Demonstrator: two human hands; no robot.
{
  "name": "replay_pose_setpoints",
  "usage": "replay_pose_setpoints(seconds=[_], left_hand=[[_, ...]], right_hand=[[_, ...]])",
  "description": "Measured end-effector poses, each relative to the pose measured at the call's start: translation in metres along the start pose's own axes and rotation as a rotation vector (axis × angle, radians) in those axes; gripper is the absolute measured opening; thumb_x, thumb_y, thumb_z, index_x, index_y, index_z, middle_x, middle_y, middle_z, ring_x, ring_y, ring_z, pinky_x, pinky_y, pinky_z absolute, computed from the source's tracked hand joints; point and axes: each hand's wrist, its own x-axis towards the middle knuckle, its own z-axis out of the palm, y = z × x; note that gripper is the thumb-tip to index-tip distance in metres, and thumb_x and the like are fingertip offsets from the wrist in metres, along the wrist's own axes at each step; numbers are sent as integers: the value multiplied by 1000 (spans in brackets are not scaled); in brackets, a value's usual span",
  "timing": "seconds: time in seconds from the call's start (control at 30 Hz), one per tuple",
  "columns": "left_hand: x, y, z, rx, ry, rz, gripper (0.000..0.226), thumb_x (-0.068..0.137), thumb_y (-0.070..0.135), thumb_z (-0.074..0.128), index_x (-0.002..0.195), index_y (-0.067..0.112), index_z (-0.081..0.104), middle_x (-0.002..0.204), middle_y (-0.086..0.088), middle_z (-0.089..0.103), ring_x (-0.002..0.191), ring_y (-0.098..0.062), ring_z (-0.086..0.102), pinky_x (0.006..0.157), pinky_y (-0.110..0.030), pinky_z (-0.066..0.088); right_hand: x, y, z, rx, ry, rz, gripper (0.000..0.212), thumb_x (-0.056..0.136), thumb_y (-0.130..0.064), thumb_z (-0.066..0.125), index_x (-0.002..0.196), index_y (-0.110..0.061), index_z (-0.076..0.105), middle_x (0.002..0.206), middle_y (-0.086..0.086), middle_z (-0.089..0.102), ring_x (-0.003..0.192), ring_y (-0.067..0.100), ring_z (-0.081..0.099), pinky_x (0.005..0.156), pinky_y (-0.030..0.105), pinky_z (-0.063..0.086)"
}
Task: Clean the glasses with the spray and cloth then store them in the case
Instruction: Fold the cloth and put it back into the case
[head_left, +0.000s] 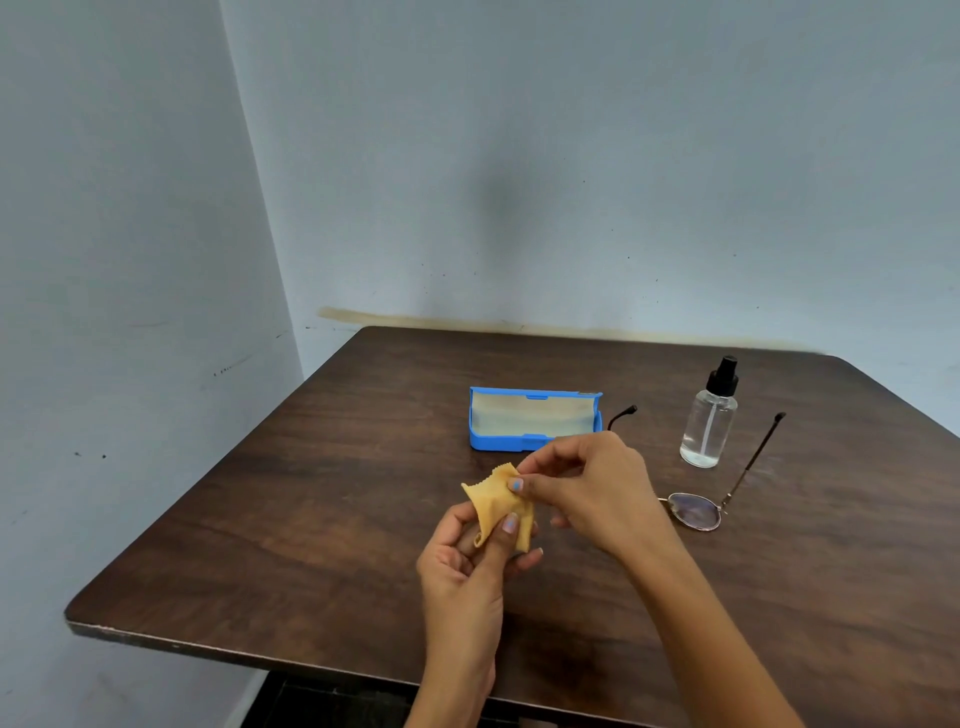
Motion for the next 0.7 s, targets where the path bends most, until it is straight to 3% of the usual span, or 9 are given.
replay_pose_setpoints(seconds=[0.1, 0.23, 0.33, 0.4, 0.47, 0.53, 0.63, 0.7], left_hand=[[0, 0, 1, -19, 41, -15, 26, 79, -3, 63, 102, 7, 60, 82, -10, 74, 75, -23, 69, 52, -24, 56], [2, 4, -2, -40, 23, -54, 41, 76, 0, 66, 109, 22, 55, 85, -10, 74, 68, -20, 69, 53, -27, 57], [5, 8, -9, 153, -10, -45, 39, 67, 21, 78, 104, 24, 66, 87, -3, 73, 77, -14, 66, 60, -27, 53], [9, 10, -16, 321, -13, -10, 44, 53, 43, 86, 91, 27, 73, 90, -4, 70, 83, -14, 63, 67, -27, 48], [13, 15, -21, 436, 10, 15, 52, 41, 51, 84, 83, 23, 75, 104, -3, 64, 94, -15, 61, 77, -30, 48], [19, 21, -30, 477, -21, 5, 44, 44, 44, 89, 77, 17, 75, 109, 4, 62, 95, -10, 61, 79, -31, 51], [24, 33, -45, 391, -187, -71, 30, 61, 26, 84, 77, 5, 69, 83, -6, 67, 71, -16, 57, 58, -19, 46], [28, 42, -54, 418, -245, -92, 31, 67, 24, 81, 82, 2, 65, 75, -13, 64, 69, -21, 55, 55, -19, 45]], right_hand=[[-2, -3, 3, -67, 65, -117, 9, 74, -21, 76, 71, -27, 69, 71, -11, 69, 69, 0, 63, 74, 23, 52], [1, -10, 3, 139, -33, -100, 12, 77, -13, 70, 73, -22, 64, 65, -5, 68, 62, 5, 60, 71, 30, 53], [4, -16, 1, 288, -114, -87, 15, 81, -5, 64, 87, -18, 62, 63, 0, 66, 61, 13, 58, 71, 37, 54], [6, -20, -1, 332, -131, -101, 18, 84, -4, 62, 96, -15, 60, 64, 1, 65, 60, 14, 57, 68, 33, 53], [9, -22, -2, 361, -115, -99, 20, 85, -4, 61, 101, -15, 59, 65, 1, 65, 59, 12, 57, 67, 31, 52], [11, -19, -2, 404, -79, -76, 20, 86, -3, 59, 101, -15, 59, 64, 0, 62, 59, 11, 56, 65, 30, 52], [14, -10, 2, 478, -73, 45, 20, 87, 0, 55, 101, -13, 59, 70, 4, 60, 61, 11, 58, 61, 25, 53], [14, -3, 4, 551, -138, 197, 14, 88, -3, 56, 100, -10, 59, 74, 6, 61, 60, 13, 59, 58, 27, 53]])
